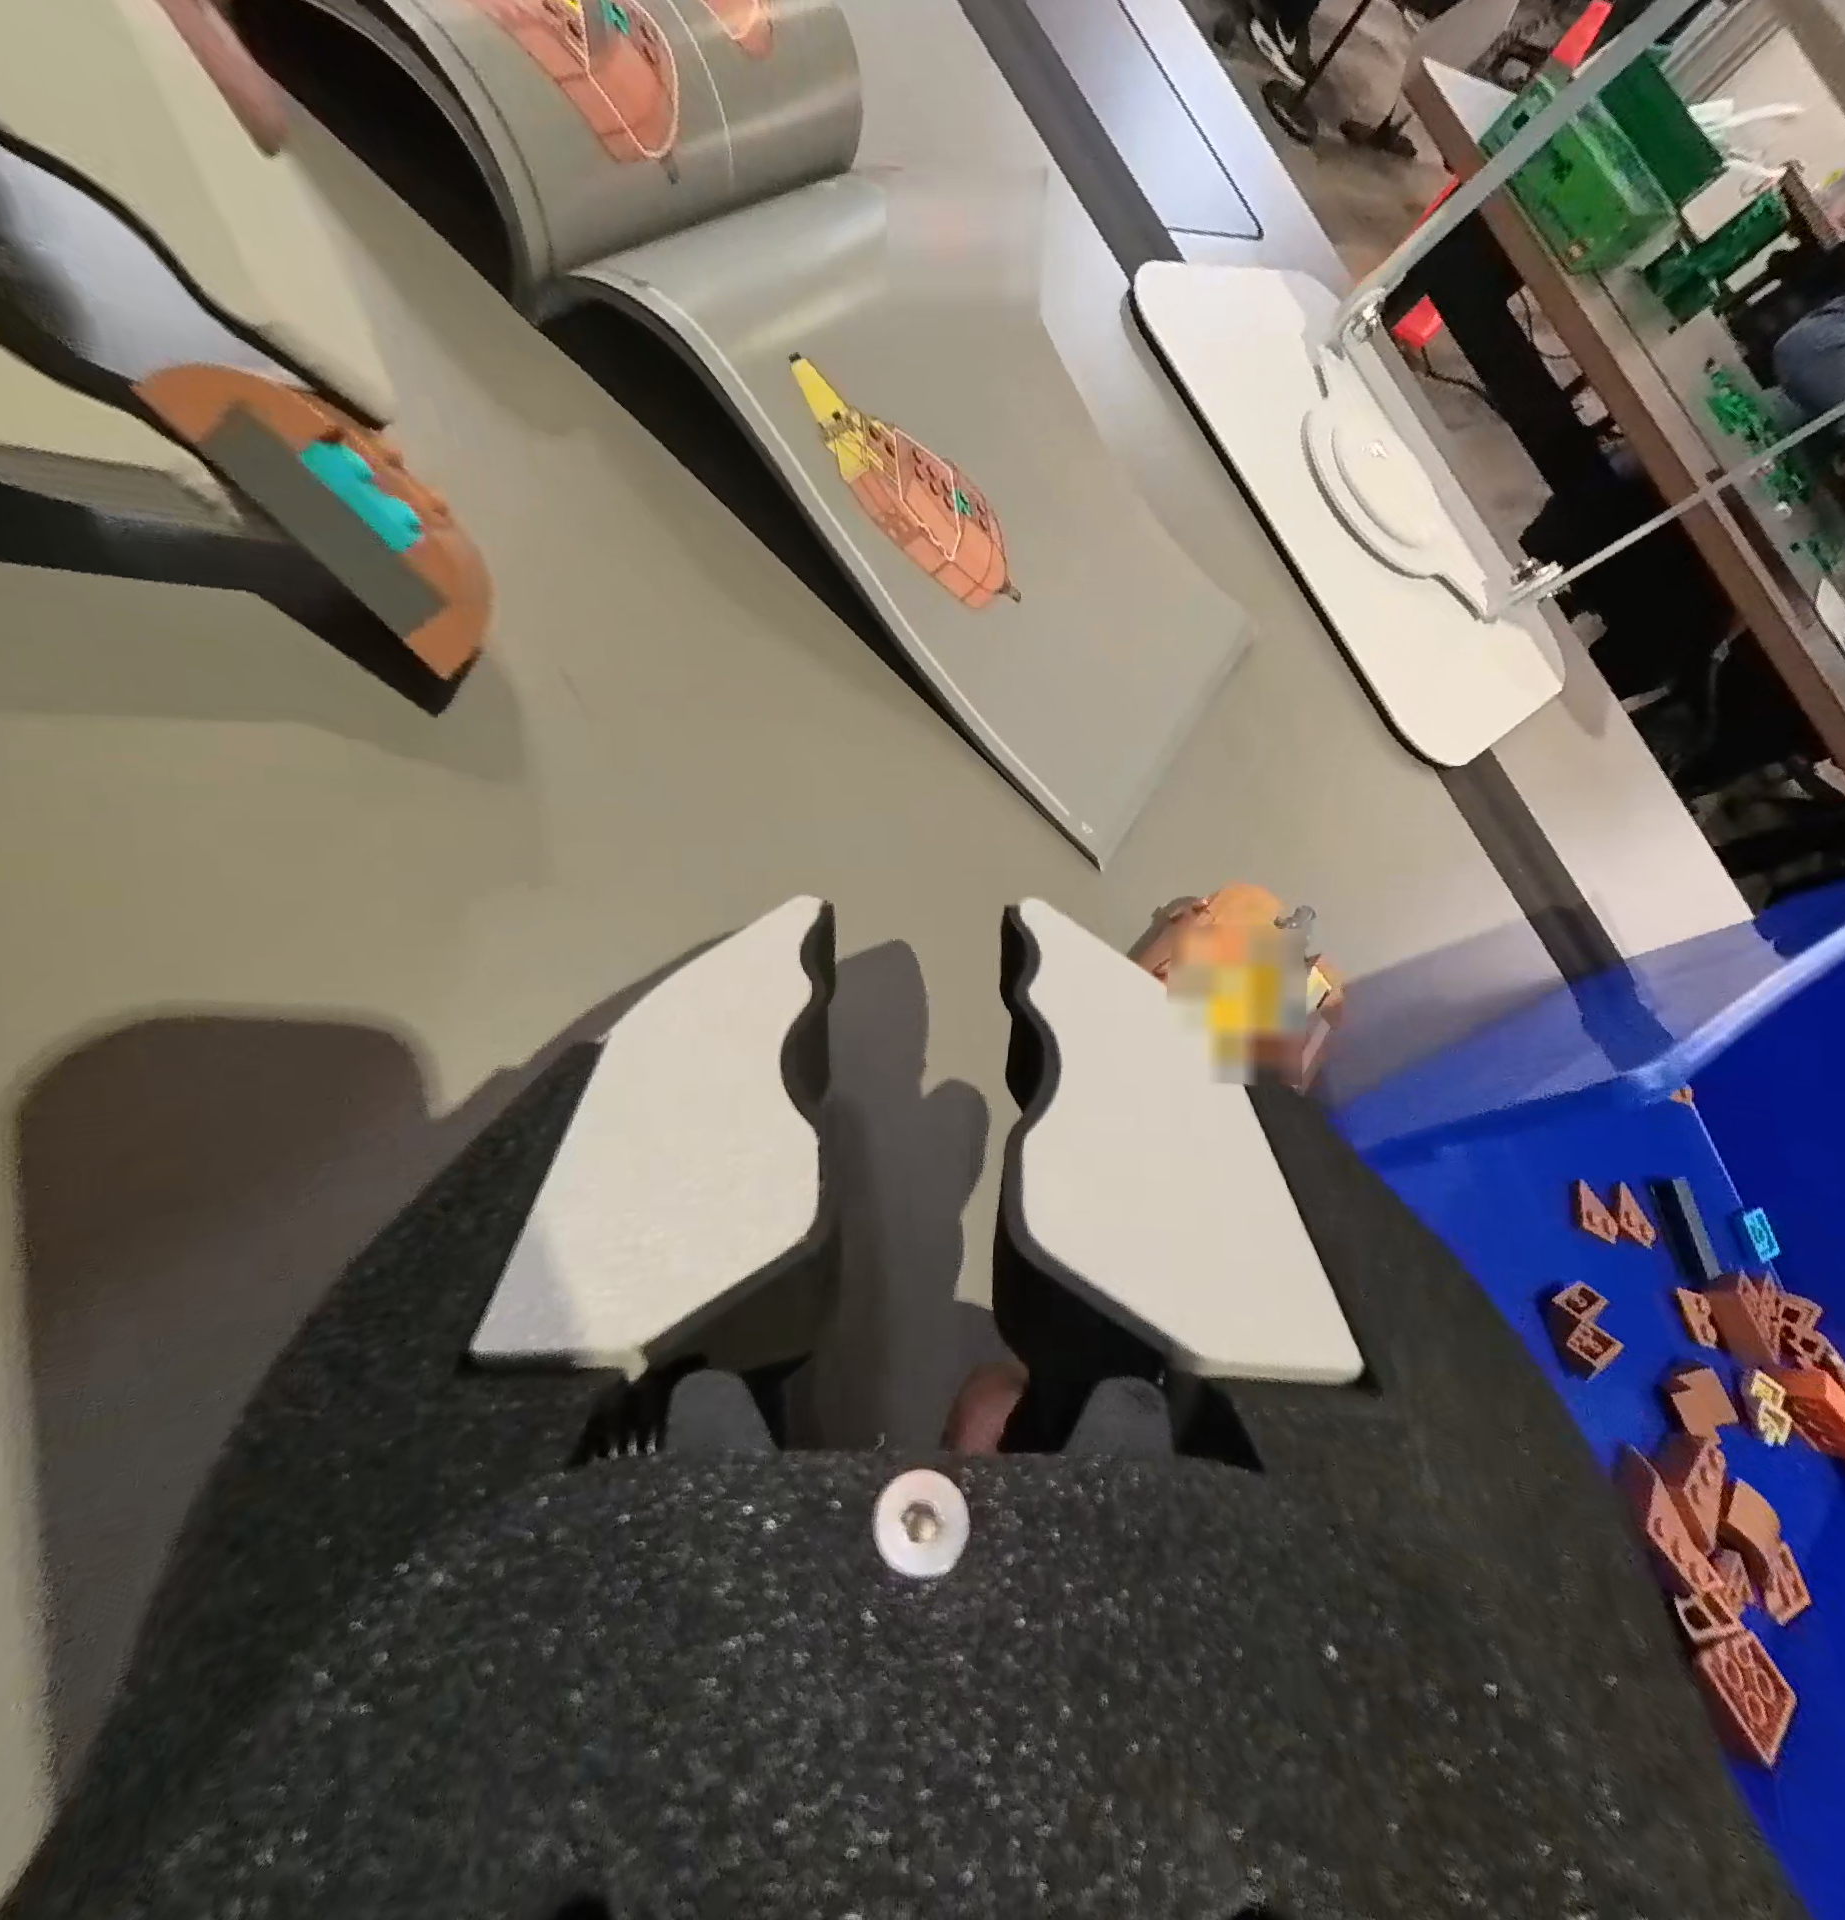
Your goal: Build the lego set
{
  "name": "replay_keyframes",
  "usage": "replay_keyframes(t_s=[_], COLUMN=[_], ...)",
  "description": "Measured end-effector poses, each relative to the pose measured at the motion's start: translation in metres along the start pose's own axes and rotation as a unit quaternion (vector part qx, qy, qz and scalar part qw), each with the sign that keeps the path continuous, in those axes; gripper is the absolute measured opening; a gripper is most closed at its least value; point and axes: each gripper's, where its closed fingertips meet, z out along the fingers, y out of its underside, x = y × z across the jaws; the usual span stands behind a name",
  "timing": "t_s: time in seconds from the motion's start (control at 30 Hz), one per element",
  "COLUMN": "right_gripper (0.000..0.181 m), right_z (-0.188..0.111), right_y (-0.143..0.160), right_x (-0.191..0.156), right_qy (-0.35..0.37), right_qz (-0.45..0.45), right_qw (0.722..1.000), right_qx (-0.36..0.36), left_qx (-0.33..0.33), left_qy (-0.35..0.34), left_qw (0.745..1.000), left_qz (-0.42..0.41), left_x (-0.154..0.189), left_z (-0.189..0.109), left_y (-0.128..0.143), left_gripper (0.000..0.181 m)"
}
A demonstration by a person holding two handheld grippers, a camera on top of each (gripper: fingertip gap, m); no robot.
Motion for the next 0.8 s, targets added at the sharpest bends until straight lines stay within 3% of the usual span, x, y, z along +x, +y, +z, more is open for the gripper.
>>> replay_keyframes(t_s=[0.2,0.8], right_gripper=[0.035,0.046], right_z=[0.001,0.001], right_y=[0.004,0.012], right_x=[0.003,0.01], right_qy=[-0.001,0.01], right_qz=[0.018,0.043], right_qw=[1.0,0.998], right_qx=[-0.006,-0.036], left_qx=[0.008,0.006], left_qy=[0.019,0.111], left_qw=[0.999,0.991], left_qz=[0.026,-0.077], left_x=[0.006,0.017], left_z=[-0.003,-0.015], left_y=[-0.001,0.0], left_gripper=[0.019,0.041])
